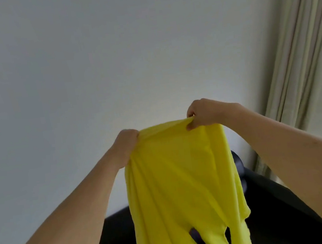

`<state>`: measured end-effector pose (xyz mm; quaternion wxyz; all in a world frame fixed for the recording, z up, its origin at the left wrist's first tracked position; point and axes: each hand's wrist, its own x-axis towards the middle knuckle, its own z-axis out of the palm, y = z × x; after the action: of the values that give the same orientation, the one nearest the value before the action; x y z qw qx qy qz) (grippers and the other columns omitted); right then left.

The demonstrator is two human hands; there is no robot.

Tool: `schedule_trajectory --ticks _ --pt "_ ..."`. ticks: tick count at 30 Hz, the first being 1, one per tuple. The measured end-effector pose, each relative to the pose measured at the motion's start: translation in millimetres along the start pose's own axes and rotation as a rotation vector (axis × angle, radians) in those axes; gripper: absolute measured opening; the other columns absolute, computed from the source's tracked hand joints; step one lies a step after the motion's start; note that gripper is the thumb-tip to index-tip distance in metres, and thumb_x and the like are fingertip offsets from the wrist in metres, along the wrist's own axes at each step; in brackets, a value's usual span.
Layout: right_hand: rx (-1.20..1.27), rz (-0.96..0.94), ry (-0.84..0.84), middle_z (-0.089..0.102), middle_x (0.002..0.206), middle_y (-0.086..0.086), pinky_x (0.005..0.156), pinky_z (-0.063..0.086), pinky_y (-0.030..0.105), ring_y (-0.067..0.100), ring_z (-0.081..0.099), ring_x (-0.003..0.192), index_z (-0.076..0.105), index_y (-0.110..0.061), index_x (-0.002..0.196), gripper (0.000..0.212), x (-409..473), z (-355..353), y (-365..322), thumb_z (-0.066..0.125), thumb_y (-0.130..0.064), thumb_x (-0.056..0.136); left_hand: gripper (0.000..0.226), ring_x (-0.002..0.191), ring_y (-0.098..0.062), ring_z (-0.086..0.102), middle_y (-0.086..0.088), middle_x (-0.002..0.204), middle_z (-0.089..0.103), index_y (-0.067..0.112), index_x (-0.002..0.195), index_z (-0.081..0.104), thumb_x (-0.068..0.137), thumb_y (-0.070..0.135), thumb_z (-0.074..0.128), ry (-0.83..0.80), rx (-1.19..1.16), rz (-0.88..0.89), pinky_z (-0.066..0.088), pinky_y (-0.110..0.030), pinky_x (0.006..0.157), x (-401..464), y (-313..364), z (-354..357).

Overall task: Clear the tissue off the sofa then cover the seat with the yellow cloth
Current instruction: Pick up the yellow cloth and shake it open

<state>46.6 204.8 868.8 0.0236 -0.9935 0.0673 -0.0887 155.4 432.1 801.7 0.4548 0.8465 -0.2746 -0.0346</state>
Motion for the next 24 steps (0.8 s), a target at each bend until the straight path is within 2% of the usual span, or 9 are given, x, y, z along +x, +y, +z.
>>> schedule_trajectory --ticks 2,4,8,11,14,17,20,22,24 --pt "-0.177 0.15 -0.196 0.056 0.077 0.0 0.068 0.045 0.029 0.021 0.056 0.076 0.055 -0.015 0.079 0.029 -3 24 21 0.07 -0.039 0.084 0.031 0.061 -0.02 0.043 -0.004 0.065 0.045 0.015 0.065 0.047 0.093 0.029 0.049 0.084 -0.161 0.004 0.034 -0.033 0.061 2 8 -14" --pt "-0.21 0.309 -0.266 0.057 0.078 0.004 0.069 0.048 0.029 0.021 0.056 0.071 0.052 -0.01 0.08 0.028 -12 46 47 0.062 -0.034 0.09 0.039 0.073 -0.02 0.053 0.0 0.078 0.055 0.016 0.083 0.056 0.086 0.055 0.059 -0.018 0.185 0.037 0.039 -0.034 0.067 5 11 -32" --pt "0.916 0.564 0.007 0.061 0.091 0.009 0.08 0.051 0.038 0.025 0.06 0.088 0.052 -0.006 0.103 0.017 -31 55 69 0.051 -0.023 0.099 0.039 0.095 -0.024 0.057 -0.001 0.104 0.061 0.024 0.115 0.056 0.084 0.047 0.06 0.015 0.964 -0.023 0.042 -0.032 0.072 2 -8 -47" --pt "1.445 0.468 0.119 0.066 0.101 0.013 0.085 0.053 0.043 0.027 0.063 0.093 0.058 -0.002 0.113 0.035 -29 43 41 0.057 -0.033 0.096 0.031 0.097 -0.03 0.06 -0.011 0.11 0.065 0.014 0.113 0.063 0.087 0.025 0.052 0.152 0.666 -0.14 0.047 -0.033 0.077 5 -11 -35" --pt "1.262 0.222 0.043 0.072 0.1 0.01 0.078 0.058 0.036 0.025 0.069 0.088 0.066 -0.008 0.109 0.036 -22 31 7 0.068 -0.037 0.088 0.03 0.094 -0.026 0.06 -0.014 0.109 0.065 0.004 0.118 0.063 0.095 0.017 0.047 0.079 -0.267 -0.187 0.049 -0.036 0.081 8 7 -1" --pt "0.59 0.122 -0.011 0.066 0.084 0.004 0.068 0.048 0.027 0.019 0.062 0.078 0.067 -0.007 0.093 0.027 -27 33 18 0.073 -0.032 0.083 0.032 0.095 -0.027 0.06 -0.016 0.109 0.062 0.002 0.12 0.058 0.096 0.012 0.04 0.392 -0.773 -0.309 0.049 -0.039 0.08 10 2 0" --pt "0.371 0.235 -0.037 0.064 0.085 0.004 0.073 0.048 0.03 0.02 0.059 0.082 0.067 -0.008 0.09 0.028 -42 56 57 0.072 -0.034 0.083 0.044 0.108 -0.037 0.059 -0.023 0.123 0.059 0.001 0.127 0.052 0.087 0.013 0.039 0.563 -0.24 -0.41 0.048 -0.047 0.092 19 -35 -22" --pt "0.463 0.246 -0.053 0.068 0.096 0.008 0.085 0.053 0.038 0.024 0.063 0.09 0.07 -0.009 0.097 0.025 -51 69 63 0.071 -0.03 0.084 0.05 0.121 -0.034 0.051 -0.015 0.135 0.052 0.009 0.135 0.045 0.085 0.008 0.044 0.387 0.051 -0.225 0.043 -0.044 0.099 19 -36 -7" --pt "0.494 0.173 -0.05 0.068 0.094 0.01 0.084 0.053 0.041 0.022 0.063 0.084 0.07 -0.007 0.094 0.022 -52 78 58 0.07 -0.027 0.084 0.061 0.127 -0.023 0.044 0.002 0.143 0.046 0.021 0.14 0.041 0.084 -0.001 0.048 0.001 0.011 -0.008 0.043 -0.035 0.099 13 -16 39"
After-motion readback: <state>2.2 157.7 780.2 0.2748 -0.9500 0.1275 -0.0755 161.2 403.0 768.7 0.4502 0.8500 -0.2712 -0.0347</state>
